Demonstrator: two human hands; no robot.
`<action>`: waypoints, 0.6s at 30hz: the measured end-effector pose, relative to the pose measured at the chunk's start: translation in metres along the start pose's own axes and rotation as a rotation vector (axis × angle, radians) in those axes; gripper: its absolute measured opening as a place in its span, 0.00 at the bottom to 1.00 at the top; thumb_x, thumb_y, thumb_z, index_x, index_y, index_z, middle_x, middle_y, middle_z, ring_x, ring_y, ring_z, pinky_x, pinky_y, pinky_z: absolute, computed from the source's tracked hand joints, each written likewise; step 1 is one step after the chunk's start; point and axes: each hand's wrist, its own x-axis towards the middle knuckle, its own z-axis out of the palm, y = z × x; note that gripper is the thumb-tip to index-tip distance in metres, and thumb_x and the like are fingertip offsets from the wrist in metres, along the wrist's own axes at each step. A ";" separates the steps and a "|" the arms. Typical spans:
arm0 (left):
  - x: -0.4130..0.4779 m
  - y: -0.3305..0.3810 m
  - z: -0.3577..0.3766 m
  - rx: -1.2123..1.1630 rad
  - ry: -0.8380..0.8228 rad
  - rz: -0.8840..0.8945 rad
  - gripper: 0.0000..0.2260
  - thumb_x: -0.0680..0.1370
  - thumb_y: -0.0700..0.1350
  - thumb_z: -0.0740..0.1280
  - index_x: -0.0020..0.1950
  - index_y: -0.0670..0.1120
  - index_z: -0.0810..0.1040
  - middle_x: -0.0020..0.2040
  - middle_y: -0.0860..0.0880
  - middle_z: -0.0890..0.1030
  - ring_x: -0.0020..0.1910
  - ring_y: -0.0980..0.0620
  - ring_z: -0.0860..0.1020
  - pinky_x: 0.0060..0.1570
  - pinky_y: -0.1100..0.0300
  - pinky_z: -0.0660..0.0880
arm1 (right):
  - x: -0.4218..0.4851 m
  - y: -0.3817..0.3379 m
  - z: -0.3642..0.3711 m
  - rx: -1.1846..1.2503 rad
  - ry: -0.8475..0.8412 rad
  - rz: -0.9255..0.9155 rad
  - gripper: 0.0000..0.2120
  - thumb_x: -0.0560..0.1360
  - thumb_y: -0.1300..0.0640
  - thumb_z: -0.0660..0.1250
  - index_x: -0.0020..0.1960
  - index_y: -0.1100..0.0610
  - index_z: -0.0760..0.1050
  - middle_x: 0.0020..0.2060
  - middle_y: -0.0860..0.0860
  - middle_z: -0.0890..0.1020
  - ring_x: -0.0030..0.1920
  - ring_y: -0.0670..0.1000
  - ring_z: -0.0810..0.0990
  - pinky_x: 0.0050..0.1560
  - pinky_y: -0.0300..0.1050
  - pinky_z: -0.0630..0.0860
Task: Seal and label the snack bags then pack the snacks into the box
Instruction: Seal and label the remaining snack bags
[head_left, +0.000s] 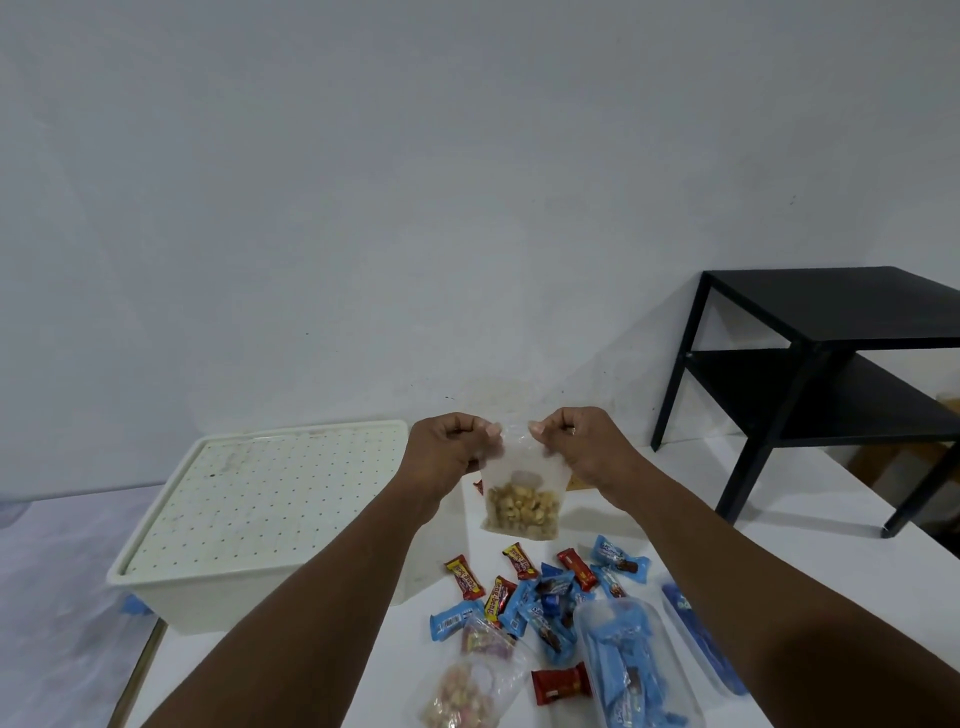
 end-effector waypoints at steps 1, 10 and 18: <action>0.000 0.000 0.000 -0.003 0.008 0.002 0.08 0.74 0.46 0.76 0.45 0.41 0.83 0.43 0.40 0.87 0.43 0.47 0.86 0.43 0.59 0.82 | 0.001 -0.001 0.000 -0.011 0.002 0.000 0.11 0.74 0.48 0.73 0.37 0.53 0.80 0.32 0.51 0.82 0.36 0.51 0.77 0.40 0.50 0.75; 0.004 -0.001 -0.002 0.073 0.005 0.022 0.06 0.78 0.45 0.72 0.45 0.42 0.84 0.41 0.42 0.87 0.40 0.51 0.84 0.47 0.56 0.78 | -0.005 -0.010 -0.006 -0.045 -0.116 -0.010 0.08 0.71 0.48 0.76 0.41 0.52 0.84 0.33 0.52 0.83 0.36 0.50 0.78 0.41 0.46 0.75; -0.001 0.005 0.005 0.089 -0.097 -0.049 0.12 0.78 0.46 0.71 0.50 0.37 0.82 0.42 0.40 0.85 0.41 0.48 0.83 0.52 0.49 0.80 | -0.009 -0.016 -0.001 -0.199 -0.122 -0.092 0.07 0.75 0.54 0.72 0.41 0.57 0.81 0.32 0.51 0.77 0.33 0.45 0.72 0.35 0.34 0.70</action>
